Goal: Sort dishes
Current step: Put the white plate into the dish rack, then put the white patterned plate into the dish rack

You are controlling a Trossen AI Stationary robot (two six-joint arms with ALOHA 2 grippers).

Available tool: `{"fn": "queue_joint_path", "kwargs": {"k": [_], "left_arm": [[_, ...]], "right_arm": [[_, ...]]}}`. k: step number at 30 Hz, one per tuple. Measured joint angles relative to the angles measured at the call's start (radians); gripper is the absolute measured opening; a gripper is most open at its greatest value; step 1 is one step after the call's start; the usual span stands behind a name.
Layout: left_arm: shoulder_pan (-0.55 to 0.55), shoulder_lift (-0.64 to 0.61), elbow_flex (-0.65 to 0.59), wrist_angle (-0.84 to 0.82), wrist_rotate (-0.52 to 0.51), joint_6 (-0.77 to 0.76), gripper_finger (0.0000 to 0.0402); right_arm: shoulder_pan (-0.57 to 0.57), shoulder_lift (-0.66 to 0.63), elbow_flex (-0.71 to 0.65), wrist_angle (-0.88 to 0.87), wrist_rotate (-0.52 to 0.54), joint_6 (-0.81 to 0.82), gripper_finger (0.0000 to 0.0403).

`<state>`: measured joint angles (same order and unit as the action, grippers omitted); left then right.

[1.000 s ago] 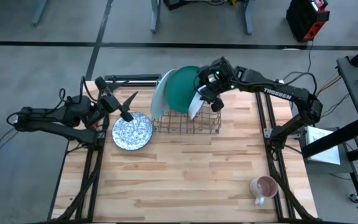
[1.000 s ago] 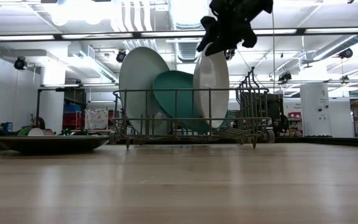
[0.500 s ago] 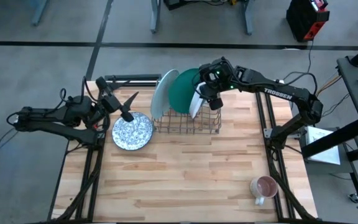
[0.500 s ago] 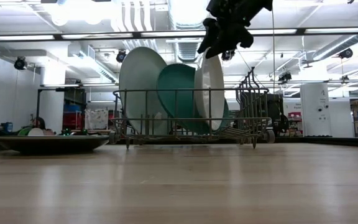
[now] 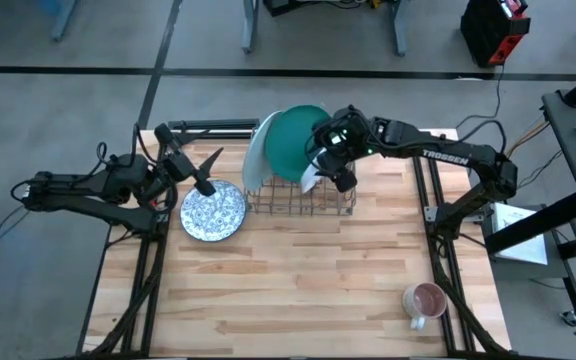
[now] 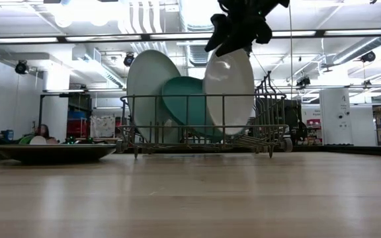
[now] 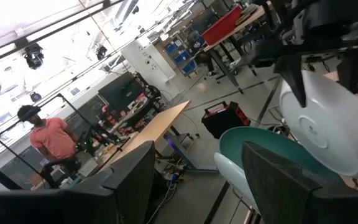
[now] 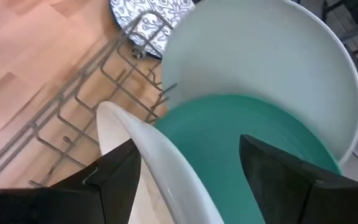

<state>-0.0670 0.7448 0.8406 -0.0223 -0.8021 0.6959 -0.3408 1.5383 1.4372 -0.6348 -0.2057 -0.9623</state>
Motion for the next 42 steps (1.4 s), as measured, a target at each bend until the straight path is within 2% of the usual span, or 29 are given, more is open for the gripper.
{"fn": "queue_joint_path", "kwargs": {"k": [5, 10, 24, 33, 42], "left_arm": [[0.000, 0.000, 0.000, 0.000, 0.000, 0.001, 0.0229], [0.000, 0.000, 0.000, 0.000, 0.000, 0.000, 0.0229], [0.000, 0.000, 0.000, 0.002, 0.000, 0.000, 0.0229], [0.000, 0.001, 0.000, -0.003, 0.000, -0.007, 0.0229], [0.000, 0.007, 0.000, -0.004, 0.000, -0.018, 0.0229]], "right_arm": [[0.036, 0.000, 0.000, 0.000, 0.006, 0.000, 0.0264], [0.061, -0.001, 0.000, 0.004, 0.073, -0.006, 0.0270], [0.097, 0.009, 0.007, 0.054, 0.077, -0.029, 0.0293], [0.121, 0.034, 0.007, 0.049, 0.059, 0.077, 0.0306], [0.121, 0.040, 0.006, 0.045, 0.064, 0.281, 0.0322]]}}
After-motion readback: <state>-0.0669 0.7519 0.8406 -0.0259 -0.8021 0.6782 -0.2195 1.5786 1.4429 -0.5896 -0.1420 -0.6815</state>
